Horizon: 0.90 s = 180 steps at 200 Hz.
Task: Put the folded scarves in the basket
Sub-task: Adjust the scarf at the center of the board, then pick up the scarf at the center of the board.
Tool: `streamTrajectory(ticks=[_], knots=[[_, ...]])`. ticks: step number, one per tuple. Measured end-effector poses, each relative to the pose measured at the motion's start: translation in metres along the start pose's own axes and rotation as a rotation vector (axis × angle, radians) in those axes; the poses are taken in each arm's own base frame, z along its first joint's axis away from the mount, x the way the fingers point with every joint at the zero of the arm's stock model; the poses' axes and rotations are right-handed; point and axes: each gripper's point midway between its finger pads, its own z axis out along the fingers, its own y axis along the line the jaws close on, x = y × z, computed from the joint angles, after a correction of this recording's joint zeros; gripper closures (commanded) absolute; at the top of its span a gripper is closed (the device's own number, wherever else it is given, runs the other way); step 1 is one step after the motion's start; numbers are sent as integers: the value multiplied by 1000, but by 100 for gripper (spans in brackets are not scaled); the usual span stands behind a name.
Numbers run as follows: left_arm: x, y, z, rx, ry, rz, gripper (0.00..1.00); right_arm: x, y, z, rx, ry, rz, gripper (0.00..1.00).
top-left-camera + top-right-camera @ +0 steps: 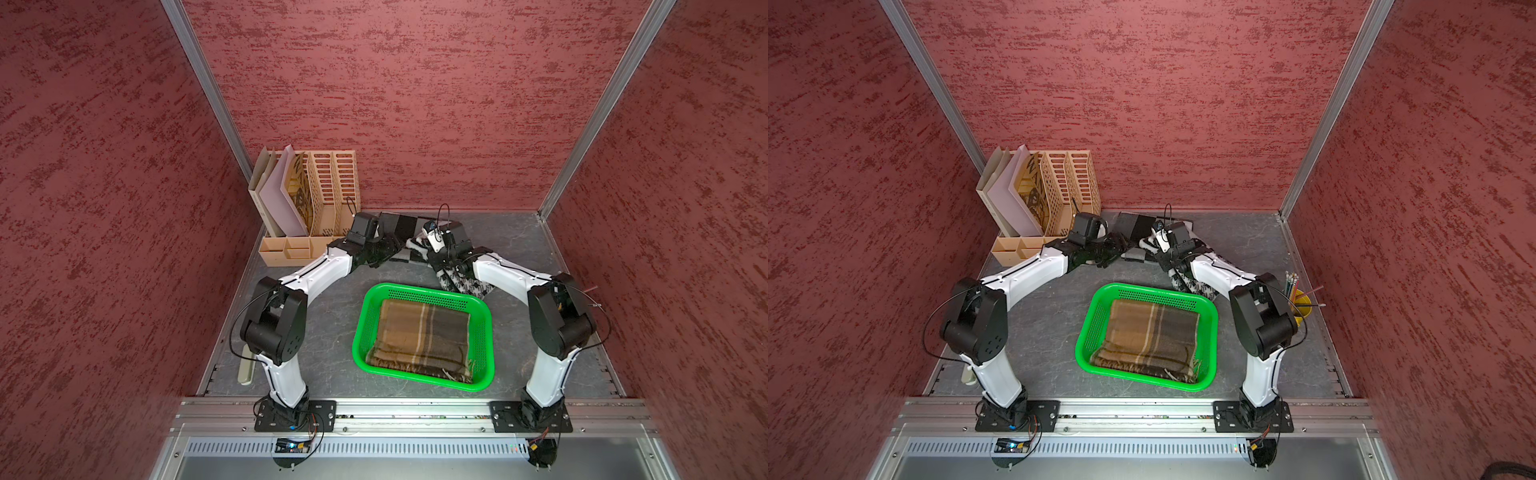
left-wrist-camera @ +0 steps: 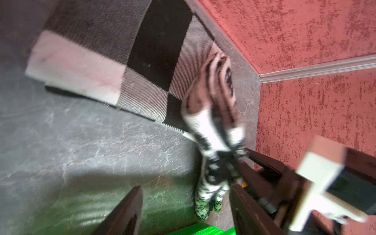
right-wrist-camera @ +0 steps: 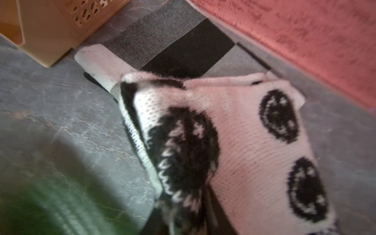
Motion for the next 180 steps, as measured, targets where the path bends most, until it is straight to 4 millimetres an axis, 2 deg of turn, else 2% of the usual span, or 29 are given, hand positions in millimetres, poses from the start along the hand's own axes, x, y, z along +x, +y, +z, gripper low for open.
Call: streamTrajectory(ticks=[16,34,62,93,109,140,157,180], knots=[[-9,-8,9,17,-2,16,25,2,5,0,-27,7,24,32],[-16,-14,22,28,9,48,24,1,7,-5,-37,0,58,22],[-29,-22,56,40,38,131,24,-3,2,-25,-13,-16,166,19],[-35,-17,98,40,93,223,21,1,-27,-64,63,-41,431,19],[-35,-10,117,35,120,267,21,18,-44,-81,96,-40,584,18],[-26,8,149,27,187,324,21,78,-61,-99,152,24,882,18],[-18,17,156,27,224,329,22,107,-60,-101,173,68,993,18],[-15,14,156,56,243,338,25,135,-62,-98,191,109,1118,18]])
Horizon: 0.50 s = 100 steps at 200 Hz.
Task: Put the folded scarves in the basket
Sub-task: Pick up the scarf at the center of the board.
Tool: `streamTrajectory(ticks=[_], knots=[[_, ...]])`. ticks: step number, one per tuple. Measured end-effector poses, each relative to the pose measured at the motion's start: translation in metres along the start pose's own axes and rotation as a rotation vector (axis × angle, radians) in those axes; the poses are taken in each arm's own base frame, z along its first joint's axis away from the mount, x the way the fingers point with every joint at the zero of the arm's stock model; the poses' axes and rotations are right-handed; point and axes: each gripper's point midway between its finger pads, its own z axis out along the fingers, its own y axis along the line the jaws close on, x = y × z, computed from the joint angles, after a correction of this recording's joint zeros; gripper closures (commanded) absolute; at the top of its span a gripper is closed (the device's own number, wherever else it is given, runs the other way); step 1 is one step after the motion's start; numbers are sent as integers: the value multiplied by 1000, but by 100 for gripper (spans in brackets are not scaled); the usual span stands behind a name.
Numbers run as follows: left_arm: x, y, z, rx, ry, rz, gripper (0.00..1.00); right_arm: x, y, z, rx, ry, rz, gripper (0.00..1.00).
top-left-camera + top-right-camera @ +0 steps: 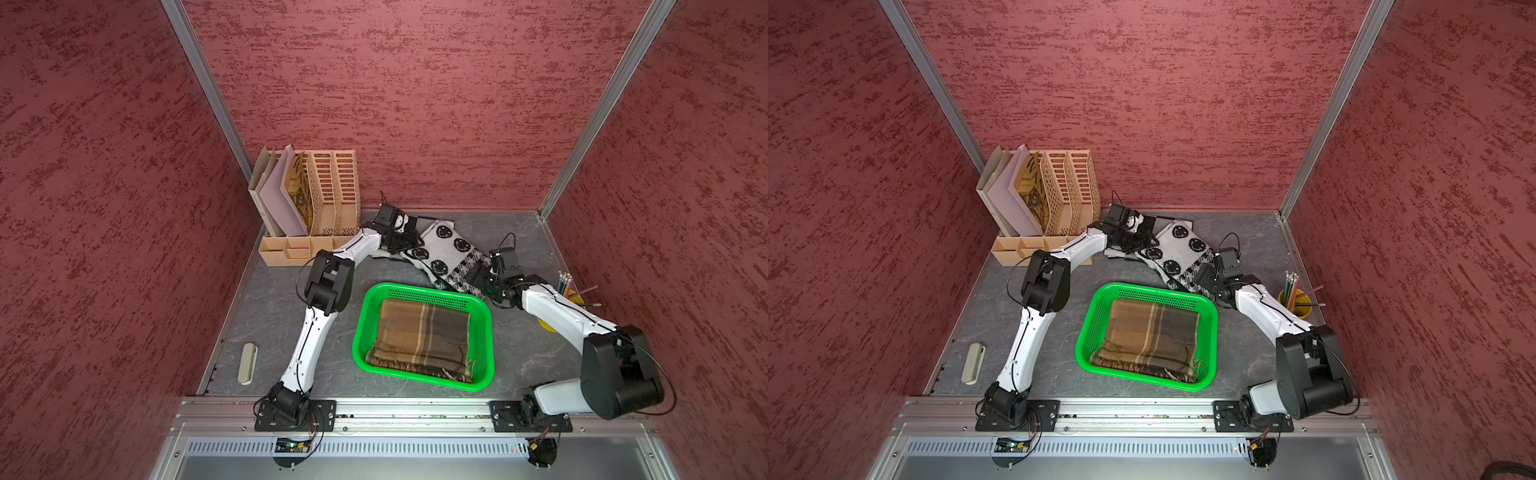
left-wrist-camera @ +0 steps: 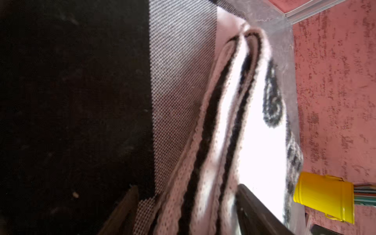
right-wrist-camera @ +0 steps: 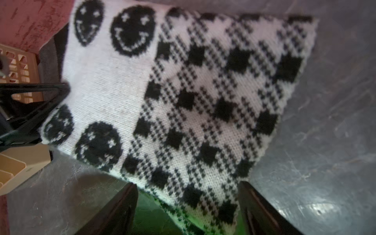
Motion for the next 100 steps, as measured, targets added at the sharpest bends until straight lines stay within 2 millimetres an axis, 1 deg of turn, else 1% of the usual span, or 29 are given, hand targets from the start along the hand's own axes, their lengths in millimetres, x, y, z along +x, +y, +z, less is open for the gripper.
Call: streamTrajectory(ticks=[14,28,53,78,100], knots=[[1,-3,0,16,6,5,28,3,-12,5,12,17,64,18],[3,-6,0,31,14,10,33,4,-19,13,18,31,113,18],[8,-11,2,50,28,15,45,9,-33,29,34,54,181,17],[11,-16,4,64,36,24,46,8,-39,36,20,58,225,16],[12,-18,4,70,40,25,47,-3,-41,37,-3,32,260,16]])
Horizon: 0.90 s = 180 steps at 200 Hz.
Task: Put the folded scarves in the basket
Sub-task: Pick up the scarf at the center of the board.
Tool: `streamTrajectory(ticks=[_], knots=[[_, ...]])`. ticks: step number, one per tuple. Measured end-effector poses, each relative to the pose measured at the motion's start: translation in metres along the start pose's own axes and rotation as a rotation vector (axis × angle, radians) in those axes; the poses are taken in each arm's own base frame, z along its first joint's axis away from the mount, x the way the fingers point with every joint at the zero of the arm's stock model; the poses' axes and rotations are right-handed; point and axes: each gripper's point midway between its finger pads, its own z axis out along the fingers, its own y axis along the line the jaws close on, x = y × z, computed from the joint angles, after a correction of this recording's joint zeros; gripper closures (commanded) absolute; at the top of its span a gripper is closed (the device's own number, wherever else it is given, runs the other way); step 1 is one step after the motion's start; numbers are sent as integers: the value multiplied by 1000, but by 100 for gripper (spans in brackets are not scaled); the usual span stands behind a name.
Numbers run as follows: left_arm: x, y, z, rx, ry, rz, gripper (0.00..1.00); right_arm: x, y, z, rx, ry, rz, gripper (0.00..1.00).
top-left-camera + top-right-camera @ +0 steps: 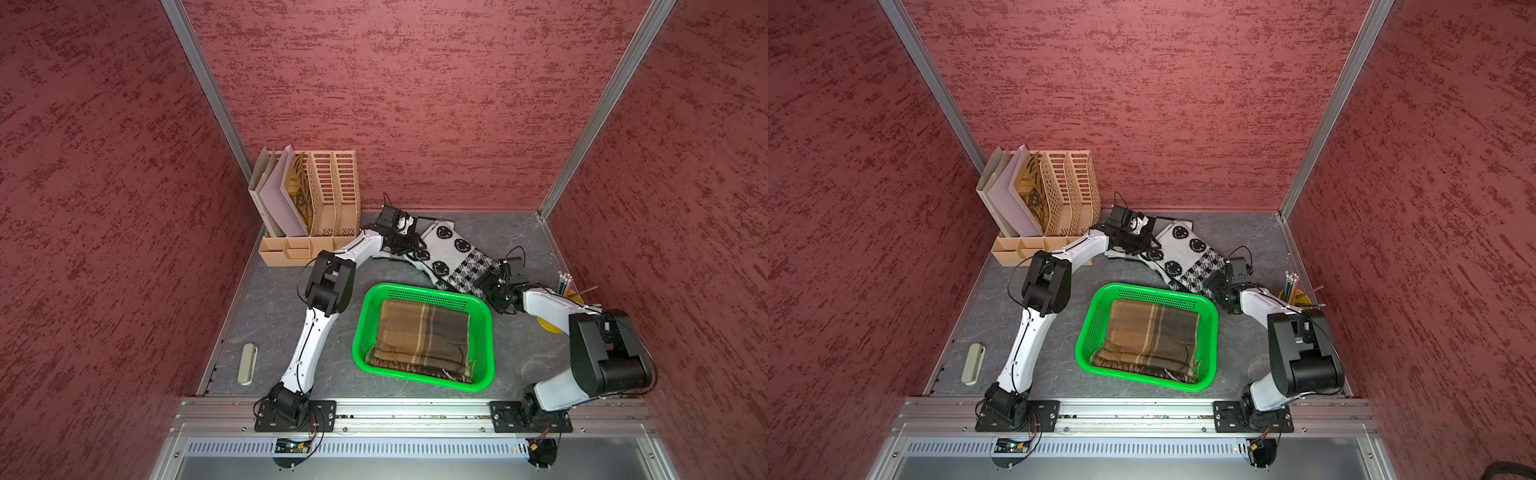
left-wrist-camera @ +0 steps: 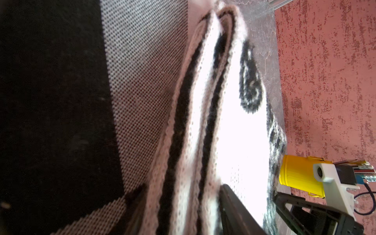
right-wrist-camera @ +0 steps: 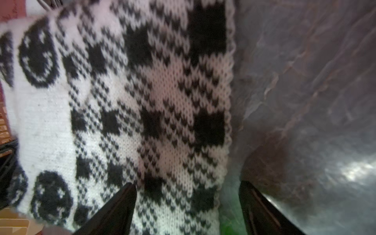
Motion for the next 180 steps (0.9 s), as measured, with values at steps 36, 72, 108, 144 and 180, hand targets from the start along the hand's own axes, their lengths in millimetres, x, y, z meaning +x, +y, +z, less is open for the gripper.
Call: streamTrajectory(ticks=[36,72,108,144,180], knots=[[0,-3,1,10,-2,0,54,-11,2,13,-32,-2,27,24],[-2,-14,-1,27,-9,-7,75,-16,18,28,-114,2,40,47],[-7,-41,-12,53,-34,20,100,-13,17,32,-113,18,56,85],[-12,-76,-27,90,-63,54,100,-18,25,20,-115,8,42,100],[-14,-95,-35,110,-76,57,100,-32,53,-5,-144,-27,-9,100]])
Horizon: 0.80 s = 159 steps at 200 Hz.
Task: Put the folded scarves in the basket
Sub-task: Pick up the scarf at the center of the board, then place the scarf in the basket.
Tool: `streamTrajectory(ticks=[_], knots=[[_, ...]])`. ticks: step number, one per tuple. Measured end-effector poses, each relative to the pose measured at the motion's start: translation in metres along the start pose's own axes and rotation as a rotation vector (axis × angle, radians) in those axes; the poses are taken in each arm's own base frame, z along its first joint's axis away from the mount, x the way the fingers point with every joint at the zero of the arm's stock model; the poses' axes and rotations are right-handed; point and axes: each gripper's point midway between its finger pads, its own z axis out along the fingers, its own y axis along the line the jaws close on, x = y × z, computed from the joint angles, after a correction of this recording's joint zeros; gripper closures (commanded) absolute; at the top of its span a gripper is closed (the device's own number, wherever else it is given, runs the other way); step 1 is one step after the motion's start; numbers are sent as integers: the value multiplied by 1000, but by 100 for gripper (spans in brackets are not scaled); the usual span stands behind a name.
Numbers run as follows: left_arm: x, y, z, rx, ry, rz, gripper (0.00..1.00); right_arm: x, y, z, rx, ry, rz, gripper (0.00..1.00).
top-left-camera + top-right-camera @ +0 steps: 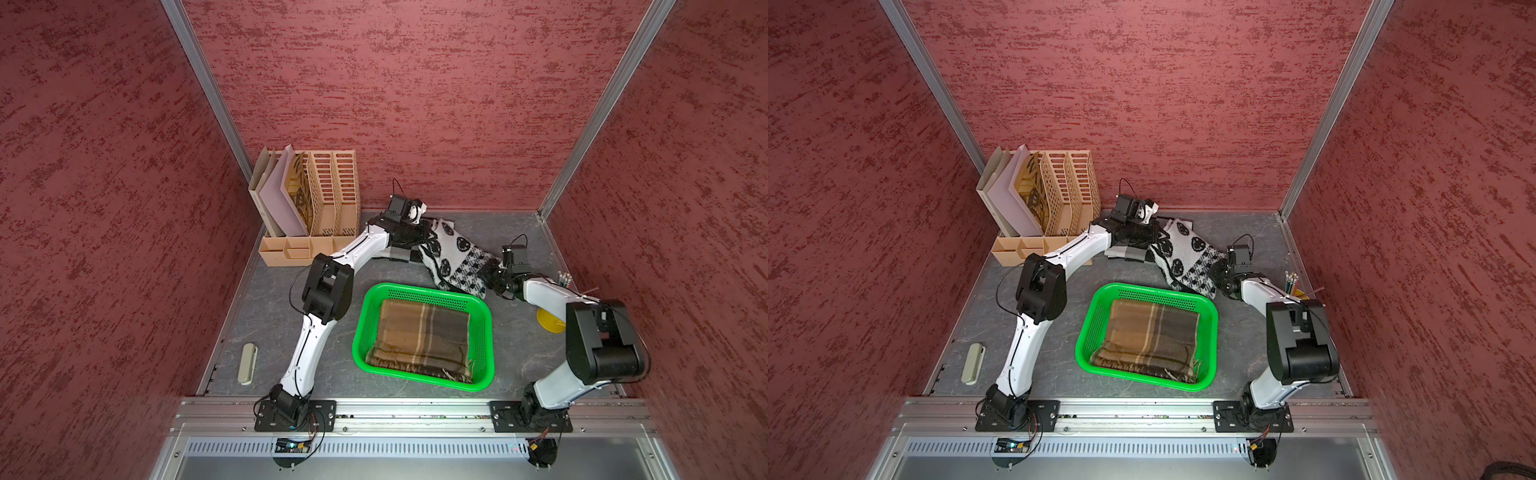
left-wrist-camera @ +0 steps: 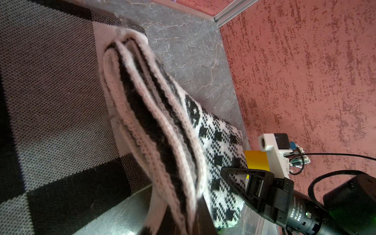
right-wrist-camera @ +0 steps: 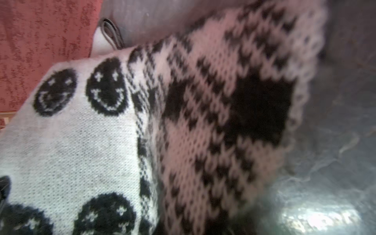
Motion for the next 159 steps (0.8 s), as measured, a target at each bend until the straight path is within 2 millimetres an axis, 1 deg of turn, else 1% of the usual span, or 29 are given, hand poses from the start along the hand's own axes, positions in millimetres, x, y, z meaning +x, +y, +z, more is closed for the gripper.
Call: streamTrajectory(ticks=[19,40,55,81,103,120,141,159], knots=[[-4,-5,-4,0,-13,-10,100,-9,19,-14,-26,-21,-31,100],[-10,-13,-11,7,-37,-14,100,-17,35,-26,-42,-41,-59,100],[-17,-20,-18,13,-59,-15,100,-21,45,-33,-47,-50,-78,100],[-29,-39,-37,21,-105,-10,100,-28,61,-46,-51,-55,-112,100],[-39,-59,-60,25,-147,-7,100,-30,79,-61,-63,-58,-152,100],[-43,-76,-83,27,-182,-6,100,-28,93,-78,-79,-58,-189,100],[-37,-87,-111,20,-210,-23,100,-19,109,-103,-111,-58,-238,100],[-22,-91,-133,9,-220,-58,100,-6,114,-124,-127,-48,-272,100]])
